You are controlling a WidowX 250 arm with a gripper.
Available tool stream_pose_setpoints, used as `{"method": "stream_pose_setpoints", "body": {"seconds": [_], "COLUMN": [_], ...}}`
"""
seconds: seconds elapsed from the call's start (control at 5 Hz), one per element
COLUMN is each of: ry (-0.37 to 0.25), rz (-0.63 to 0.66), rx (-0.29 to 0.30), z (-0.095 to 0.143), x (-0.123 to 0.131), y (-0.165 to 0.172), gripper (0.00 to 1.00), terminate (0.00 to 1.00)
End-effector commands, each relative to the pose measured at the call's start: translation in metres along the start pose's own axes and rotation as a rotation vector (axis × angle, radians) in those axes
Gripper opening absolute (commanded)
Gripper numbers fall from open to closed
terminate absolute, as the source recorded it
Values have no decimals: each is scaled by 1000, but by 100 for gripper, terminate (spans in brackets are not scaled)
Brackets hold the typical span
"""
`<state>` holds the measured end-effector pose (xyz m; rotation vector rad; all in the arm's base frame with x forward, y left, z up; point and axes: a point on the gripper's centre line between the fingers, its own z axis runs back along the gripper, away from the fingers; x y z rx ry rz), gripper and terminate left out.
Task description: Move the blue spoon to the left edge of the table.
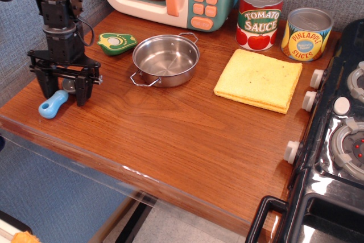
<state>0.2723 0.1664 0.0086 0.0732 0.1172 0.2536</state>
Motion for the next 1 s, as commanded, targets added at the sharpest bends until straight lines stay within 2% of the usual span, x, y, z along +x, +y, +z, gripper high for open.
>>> {"method": "stream_pose_setpoints", "body": {"seconds": [0.0, 0.2, 0.4, 0.6, 0.8], "ry": [-160, -243, -217, -217, -217], "rz": [-32, -80, -178, -178, -178], "rx": [-17, -25, -16, -16, -16], "z": [53, 83, 76, 76, 76], "x": [-8, -22, -24, -24, -24], "y": [-3, -16, -26, -26, -26], "gripper": [100, 100, 100, 100, 100], "terminate": [0, 0, 0, 0, 100]}}
